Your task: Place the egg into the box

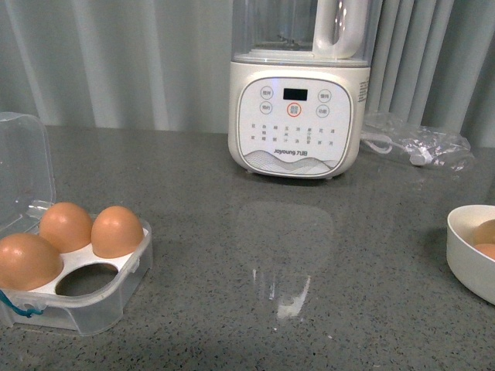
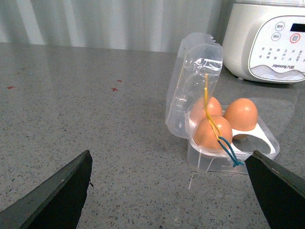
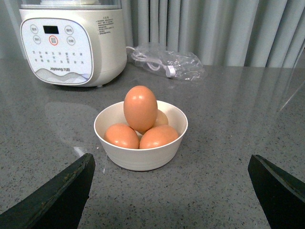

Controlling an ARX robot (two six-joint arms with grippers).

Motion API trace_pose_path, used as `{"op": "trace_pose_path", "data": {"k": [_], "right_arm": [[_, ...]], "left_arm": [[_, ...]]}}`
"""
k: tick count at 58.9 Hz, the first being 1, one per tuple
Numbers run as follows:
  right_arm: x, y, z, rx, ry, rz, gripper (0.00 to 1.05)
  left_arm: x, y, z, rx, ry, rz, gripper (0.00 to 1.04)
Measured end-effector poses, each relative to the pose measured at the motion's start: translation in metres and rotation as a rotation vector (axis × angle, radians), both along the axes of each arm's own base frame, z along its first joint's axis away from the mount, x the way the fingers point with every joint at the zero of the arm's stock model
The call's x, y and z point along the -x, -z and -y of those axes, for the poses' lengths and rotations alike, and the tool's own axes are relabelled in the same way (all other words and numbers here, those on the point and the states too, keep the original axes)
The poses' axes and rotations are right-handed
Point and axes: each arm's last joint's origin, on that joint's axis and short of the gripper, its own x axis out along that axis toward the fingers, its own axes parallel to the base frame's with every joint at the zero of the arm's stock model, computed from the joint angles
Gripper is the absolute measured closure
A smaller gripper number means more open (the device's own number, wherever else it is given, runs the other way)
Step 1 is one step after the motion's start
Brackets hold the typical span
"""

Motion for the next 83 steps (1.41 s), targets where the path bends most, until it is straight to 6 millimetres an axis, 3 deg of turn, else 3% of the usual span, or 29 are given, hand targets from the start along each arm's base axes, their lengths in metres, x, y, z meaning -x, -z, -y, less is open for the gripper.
{"op": "trace_pose_path", "data": {"k": [47,51,66,83], "right_arm": [[0.0,0.0,0.0,0.0,0.0,0.0,0.07],[-0.002,-0.002,0.0,0.011,0.072,-0.098,0.07],[-0.034,-0.055,-0.005,0.036,0.05,0.021,0.07],[-0.104,-0.1,-0.005,-0.006,0.001,-0.059,0.07]], "left_arm": [[0.0,0.0,0.0,0.0,0.0,0.0,0.07],[0.0,0.0,0.0,0.0,0.0,0.0,0.07],[0.0,0.0,0.0,0.0,0.0,0.0,0.07],[0.0,0.0,0.0,0.0,0.0,0.0,0.07]]}}
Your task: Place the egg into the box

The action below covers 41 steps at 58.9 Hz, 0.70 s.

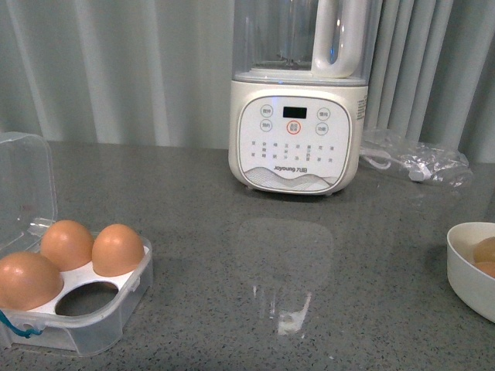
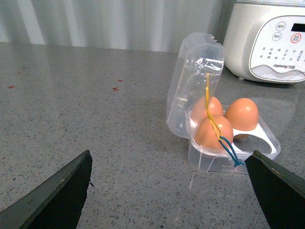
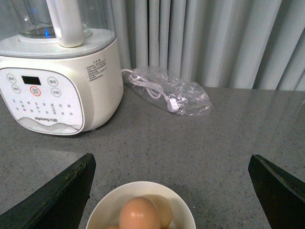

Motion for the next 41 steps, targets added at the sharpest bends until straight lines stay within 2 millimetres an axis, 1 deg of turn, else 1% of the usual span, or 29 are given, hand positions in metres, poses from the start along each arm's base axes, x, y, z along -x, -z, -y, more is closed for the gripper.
{"op": "trace_pose_path", "data": {"k": [2,7,16,27,41], "right_arm": [[-0.008,-0.004,0.0,-0.01,-0.003,-0.019,0.07],[-0.021,-0.009,0.0,-0.039,0.001,-0.068,0.07],[-0.029,-0.009,-0.005,-0.081,-0.021,-0.16,0.07],[-0.031,-0.001,-0.01,-0.073,-0.021,-0.23,0.07],[-0.042,0.018,-0.003,-0.056,0.003,-0.312,0.07]], "left_arm": [[0.0,0.0,0.0,0.0,0.0,0.0,0.07],[0.0,0.0,0.0,0.0,0.0,0.0,0.07],[0.0,0.0,0.0,0.0,0.0,0.0,0.07],[0.0,0.0,0.0,0.0,0.0,0.0,0.07],[0.0,0.0,0.0,0.0,0.0,0.0,0.07]]}}
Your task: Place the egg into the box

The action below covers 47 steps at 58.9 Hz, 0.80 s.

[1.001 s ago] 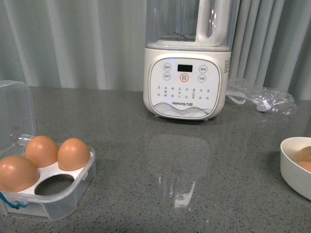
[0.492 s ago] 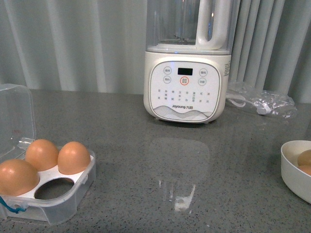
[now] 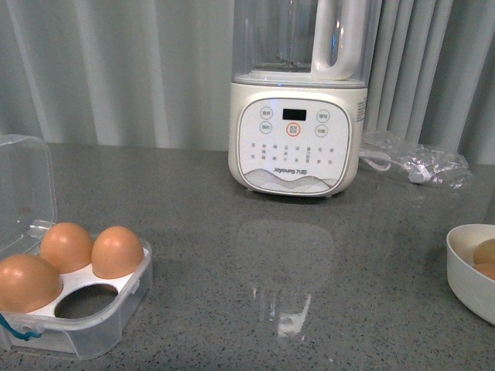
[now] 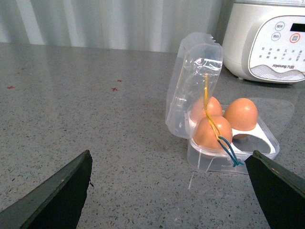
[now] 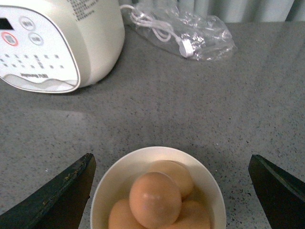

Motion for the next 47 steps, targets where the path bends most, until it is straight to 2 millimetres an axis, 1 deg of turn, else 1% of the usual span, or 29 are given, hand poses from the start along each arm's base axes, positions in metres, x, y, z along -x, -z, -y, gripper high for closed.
{"op": "trace_pose_path", "data": {"k": [17,27,46,47], "right_arm": [[-0.009,0.018,0.0,-0.012,-0.031,-0.049,0.07],[-0.009,0.03,-0.001,-0.01,-0.031,-0.074,0.07],[-0.009,0.038,-0.001,-0.016,-0.045,-0.089,0.07],[-0.009,0.038,-0.001,-0.018,-0.045,-0.091,0.09]], "left_arm": [[0.0,0.0,0.0,0.0,0.0,0.0,0.07],[0.0,0.0,0.0,0.0,0.0,0.0,0.07],[0.0,0.0,0.0,0.0,0.0,0.0,0.07],[0.0,0.0,0.0,0.0,0.0,0.0,0.07]]}}
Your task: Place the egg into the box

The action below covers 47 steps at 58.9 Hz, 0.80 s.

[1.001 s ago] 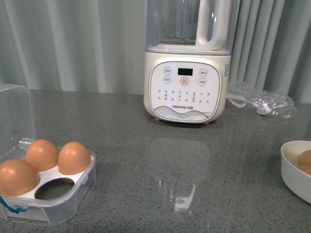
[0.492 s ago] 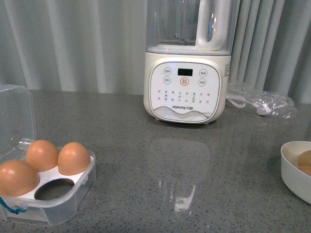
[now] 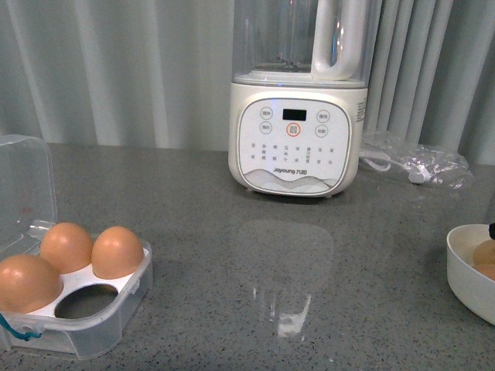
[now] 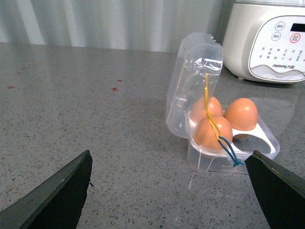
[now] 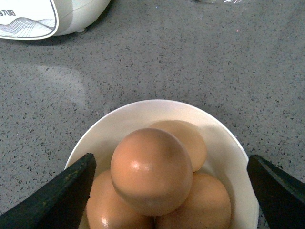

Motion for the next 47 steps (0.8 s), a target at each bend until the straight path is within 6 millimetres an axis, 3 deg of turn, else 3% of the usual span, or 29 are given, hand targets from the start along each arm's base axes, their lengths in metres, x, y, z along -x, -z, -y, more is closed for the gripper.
{"op": "trace_pose_path", "data": {"k": [7,18,47], "right_arm": [[0.0,0.002,0.0,0.0,-0.003,-0.001,0.35],[0.0,0.001,0.0,0.006,-0.009,0.005,0.6],[0.005,-0.011,-0.002,0.021,-0.02,0.058,0.63]], "left_arm": [[0.0,0.0,0.0,0.0,0.0,0.0,0.07],[0.0,0.0,0.0,0.0,0.0,0.0,0.07],[0.0,0.0,0.0,0.0,0.0,0.0,0.07]]}}
